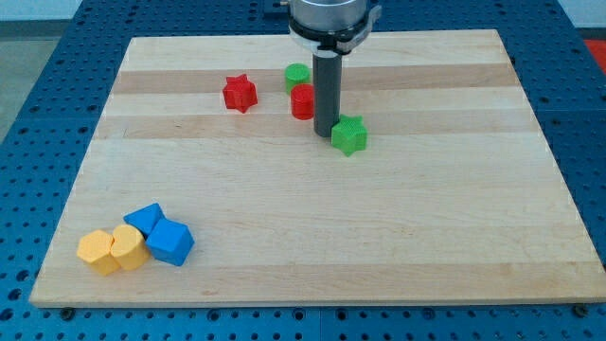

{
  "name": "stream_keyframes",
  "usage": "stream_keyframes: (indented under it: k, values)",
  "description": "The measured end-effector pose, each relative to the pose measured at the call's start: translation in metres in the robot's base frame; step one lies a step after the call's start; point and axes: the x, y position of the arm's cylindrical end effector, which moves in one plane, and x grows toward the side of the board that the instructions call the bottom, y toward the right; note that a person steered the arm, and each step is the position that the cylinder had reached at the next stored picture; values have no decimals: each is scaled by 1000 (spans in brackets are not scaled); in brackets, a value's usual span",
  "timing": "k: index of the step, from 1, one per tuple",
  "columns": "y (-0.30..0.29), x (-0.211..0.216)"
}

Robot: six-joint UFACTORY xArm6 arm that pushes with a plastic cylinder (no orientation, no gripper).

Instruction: Slightly touch the left side of green star

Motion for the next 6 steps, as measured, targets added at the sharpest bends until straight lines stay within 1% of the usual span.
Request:
stream_keyframes:
  k: [1,2,3,4,5,6]
  values:
    - [-2,32]
    - [-11,105]
    - [31,141]
    - [69,122]
    - [82,89]
    - [50,77]
